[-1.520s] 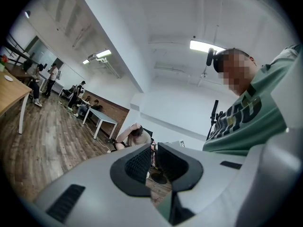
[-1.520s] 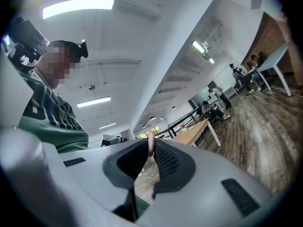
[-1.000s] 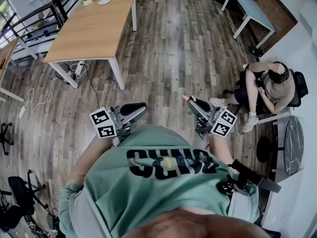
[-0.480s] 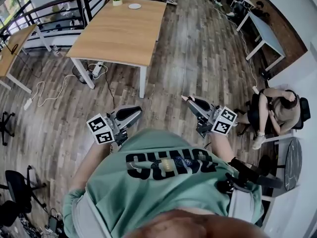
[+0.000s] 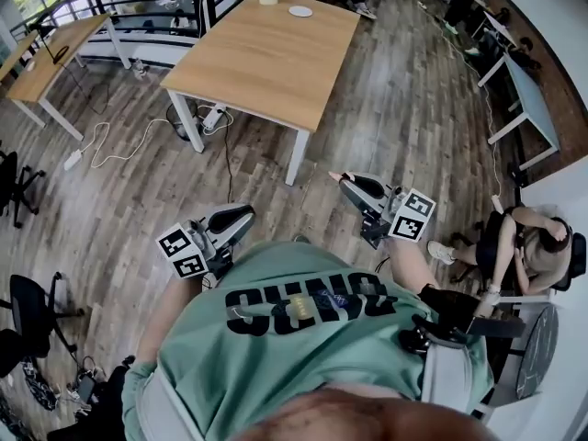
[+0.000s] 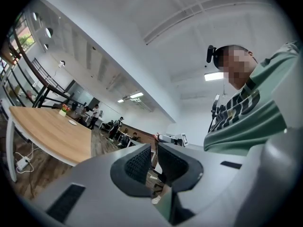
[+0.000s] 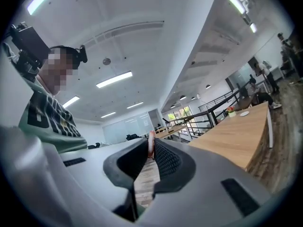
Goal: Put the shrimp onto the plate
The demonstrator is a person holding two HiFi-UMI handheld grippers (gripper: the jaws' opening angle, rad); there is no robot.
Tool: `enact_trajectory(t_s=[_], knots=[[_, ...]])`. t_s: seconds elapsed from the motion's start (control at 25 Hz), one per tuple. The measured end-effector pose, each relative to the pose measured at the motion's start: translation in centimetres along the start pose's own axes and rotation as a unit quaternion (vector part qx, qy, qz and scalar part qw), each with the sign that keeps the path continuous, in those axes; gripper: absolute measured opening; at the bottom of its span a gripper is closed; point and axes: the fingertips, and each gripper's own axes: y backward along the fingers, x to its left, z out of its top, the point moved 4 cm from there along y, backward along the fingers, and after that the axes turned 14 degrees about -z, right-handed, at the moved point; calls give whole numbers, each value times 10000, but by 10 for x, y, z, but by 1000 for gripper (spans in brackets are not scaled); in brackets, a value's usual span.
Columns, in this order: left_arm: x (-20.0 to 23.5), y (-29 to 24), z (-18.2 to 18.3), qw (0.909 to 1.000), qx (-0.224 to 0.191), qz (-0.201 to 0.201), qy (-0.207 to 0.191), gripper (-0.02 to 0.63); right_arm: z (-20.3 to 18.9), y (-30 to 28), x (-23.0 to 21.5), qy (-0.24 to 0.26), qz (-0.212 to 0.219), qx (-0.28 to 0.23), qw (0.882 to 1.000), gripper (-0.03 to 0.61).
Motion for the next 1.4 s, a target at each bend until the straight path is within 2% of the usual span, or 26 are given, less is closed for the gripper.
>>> enact_trajectory(t_s=[0.16, 0.32, 0.56, 0.72, 0.84, 1.08, 1.2, 1.4], knots=[[30, 15, 10, 9979, -44, 626, -188, 49, -4, -54, -33, -86, 576, 92, 9983, 46], [63, 1, 28, 9932, -212, 1099, -333, 49, 17, -96, -76, -152, 1005, 139, 9947, 46], [107, -50, 51, 9891, -281, 1360, -496, 49, 60, -130, -139, -114, 1484, 98, 9888, 46], [144, -87, 64, 9865, -225, 1546, -486, 49, 74, -146, -195, -270, 1639, 159, 9860, 46], [158, -98, 65, 9845, -182, 1692, -419, 49, 76, -152, -217, -379, 1708, 137, 9845, 46], [184, -129, 55, 9870, 142, 1575, -274, 49, 69, -152, -252, -535, 1678, 44, 9844, 46], [201, -139, 55, 9894, 338, 1392, -250, 49, 64, -146, -268, -637, 1489, -24, 9868, 46], [227, -141, 58, 9944, 357, 990, -125, 49, 63, -144, -282, -677, 1045, -63, 9922, 46]])
